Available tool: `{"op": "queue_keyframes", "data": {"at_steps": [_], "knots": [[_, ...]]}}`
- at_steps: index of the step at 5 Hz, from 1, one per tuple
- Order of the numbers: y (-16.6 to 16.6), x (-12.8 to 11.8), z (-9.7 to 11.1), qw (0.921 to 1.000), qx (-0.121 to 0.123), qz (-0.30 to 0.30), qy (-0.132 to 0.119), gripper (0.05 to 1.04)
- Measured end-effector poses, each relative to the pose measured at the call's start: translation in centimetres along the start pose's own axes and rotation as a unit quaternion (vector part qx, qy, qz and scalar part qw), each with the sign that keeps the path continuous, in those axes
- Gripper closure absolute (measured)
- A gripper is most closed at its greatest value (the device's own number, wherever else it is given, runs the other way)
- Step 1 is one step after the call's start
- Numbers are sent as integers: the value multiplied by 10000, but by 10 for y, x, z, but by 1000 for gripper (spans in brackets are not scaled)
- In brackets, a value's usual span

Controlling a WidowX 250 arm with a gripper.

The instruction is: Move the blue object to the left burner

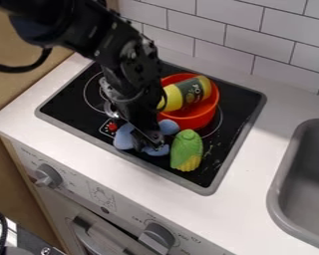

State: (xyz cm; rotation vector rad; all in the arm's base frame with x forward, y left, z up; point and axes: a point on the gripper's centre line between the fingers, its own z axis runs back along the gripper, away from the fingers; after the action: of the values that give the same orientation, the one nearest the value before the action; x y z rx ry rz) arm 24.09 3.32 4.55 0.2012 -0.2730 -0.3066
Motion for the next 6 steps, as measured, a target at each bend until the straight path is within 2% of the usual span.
{"op": "queue_keyframes", "data": {"at_steps": [2, 3, 4, 5, 6], "knots": [[12, -5, 20, 9986, -270, -120, 445, 747], [22, -9, 41, 9957, -362, -309, 793, 824], [37, 0, 72, 9904, -396, -389, 1269, 887], [52, 7, 84, 9856, -406, -448, 1579, 939], [77, 17, 86, 9847, -447, -721, 1525, 976]]}}
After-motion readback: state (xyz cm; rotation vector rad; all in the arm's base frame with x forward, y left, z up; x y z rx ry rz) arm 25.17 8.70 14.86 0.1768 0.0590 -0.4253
